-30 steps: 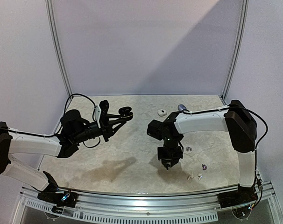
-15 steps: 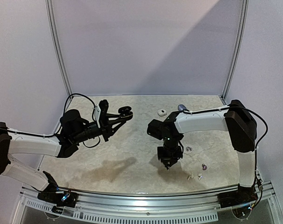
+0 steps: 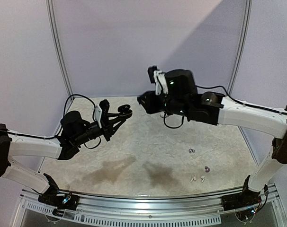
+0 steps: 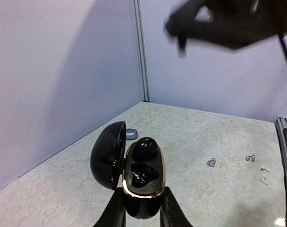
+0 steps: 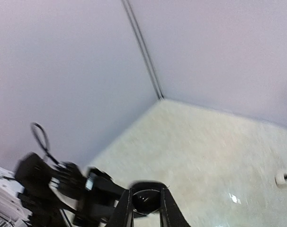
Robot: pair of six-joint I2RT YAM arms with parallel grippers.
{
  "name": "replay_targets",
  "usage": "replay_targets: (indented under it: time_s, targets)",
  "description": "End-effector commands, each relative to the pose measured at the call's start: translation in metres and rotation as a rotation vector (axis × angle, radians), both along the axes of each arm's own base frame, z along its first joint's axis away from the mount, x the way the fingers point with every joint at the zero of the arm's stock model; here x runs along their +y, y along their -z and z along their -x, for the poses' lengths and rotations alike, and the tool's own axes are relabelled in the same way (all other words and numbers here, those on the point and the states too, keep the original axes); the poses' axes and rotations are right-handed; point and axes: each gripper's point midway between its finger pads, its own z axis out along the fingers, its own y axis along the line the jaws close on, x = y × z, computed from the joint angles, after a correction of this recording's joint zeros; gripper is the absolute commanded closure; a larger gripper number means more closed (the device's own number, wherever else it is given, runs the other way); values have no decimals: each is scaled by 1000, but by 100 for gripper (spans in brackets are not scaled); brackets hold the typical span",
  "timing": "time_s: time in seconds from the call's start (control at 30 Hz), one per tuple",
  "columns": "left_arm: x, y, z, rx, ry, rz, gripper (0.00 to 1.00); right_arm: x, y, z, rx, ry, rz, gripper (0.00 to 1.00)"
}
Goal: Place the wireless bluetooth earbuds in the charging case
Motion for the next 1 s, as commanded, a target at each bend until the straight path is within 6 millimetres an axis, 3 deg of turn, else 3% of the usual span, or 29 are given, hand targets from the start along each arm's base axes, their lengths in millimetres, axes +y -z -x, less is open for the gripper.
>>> replay_targets:
  time_s: [0.0, 0.1, 0.27, 0.43, 0.67, 0.97]
  targets:
    - [7, -9, -3, -47, -53, 8, 100, 31, -60, 18, -357, -138, -174, 100]
    - [6, -9, -3, -43, -51, 14, 100, 47, -66, 34, -429, -239, -229, 100]
    - [5, -11, -1, -45, -37, 26, 100, 69, -40, 41, -430, -338, -215, 100]
    - [2, -11, 4, -42, -4, 29, 100, 73, -26, 44, -452, -366, -195, 100]
    - [1, -13, 7, -37, 11, 42, 100, 72, 16, 33, -396, -321, -115, 100]
    - [-2, -14, 9, -27, 32, 47, 100, 64, 28, 19, -405, -232, -74, 100]
